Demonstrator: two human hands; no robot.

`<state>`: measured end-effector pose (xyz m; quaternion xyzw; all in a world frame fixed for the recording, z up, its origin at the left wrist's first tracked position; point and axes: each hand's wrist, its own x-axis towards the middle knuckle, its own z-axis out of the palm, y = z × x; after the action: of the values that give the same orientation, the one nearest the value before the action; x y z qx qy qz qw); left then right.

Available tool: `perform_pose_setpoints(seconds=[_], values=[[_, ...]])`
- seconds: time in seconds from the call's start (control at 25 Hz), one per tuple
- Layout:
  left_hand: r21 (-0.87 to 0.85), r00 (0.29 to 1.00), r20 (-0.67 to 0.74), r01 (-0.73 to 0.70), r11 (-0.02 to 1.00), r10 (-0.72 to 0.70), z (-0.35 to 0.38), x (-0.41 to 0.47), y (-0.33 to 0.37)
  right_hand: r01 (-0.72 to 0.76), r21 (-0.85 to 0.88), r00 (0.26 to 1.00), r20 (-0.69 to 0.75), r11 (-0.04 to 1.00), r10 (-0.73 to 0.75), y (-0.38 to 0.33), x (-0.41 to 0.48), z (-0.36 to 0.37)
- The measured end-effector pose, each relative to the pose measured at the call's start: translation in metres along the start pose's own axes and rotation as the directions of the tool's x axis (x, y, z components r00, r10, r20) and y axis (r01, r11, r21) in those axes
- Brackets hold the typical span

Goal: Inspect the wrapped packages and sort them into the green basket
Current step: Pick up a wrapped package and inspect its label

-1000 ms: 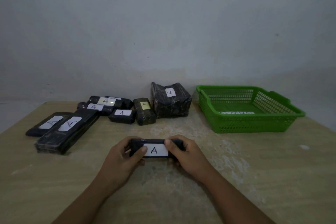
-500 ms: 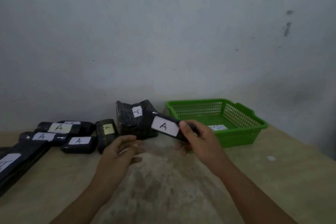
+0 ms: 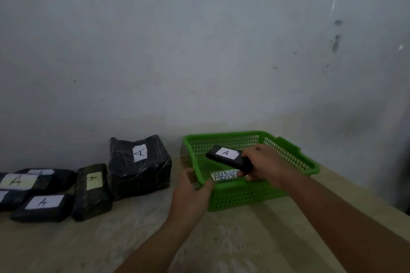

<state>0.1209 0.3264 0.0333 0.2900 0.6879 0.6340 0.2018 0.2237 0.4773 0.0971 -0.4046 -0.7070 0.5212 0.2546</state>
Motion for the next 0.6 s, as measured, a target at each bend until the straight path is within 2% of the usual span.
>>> perform_pose_setpoints(seconds=[0.12, 0.28, 0.6], values=[[0.007, 1.000, 0.004, 0.007, 1.000, -0.007, -0.003, 0.002, -0.002, -0.026, -0.095, 1.000, 0.015, 0.995, 0.027, -0.004, 0.019, 0.005], [-0.021, 0.998, 0.059, 0.010, 1.000, -0.009, -0.013, -0.002, -0.005, -0.005, -0.348, 1.000, -0.005, 0.938, 0.004, 0.002, 0.045, 0.021], [-0.055, 0.977, 0.214, 0.037, 0.998, -0.025, -0.031, -0.007, -0.014, 0.034, -0.467, 0.981, 0.185, 0.883, 0.060, 0.018, 0.057, 0.062]])
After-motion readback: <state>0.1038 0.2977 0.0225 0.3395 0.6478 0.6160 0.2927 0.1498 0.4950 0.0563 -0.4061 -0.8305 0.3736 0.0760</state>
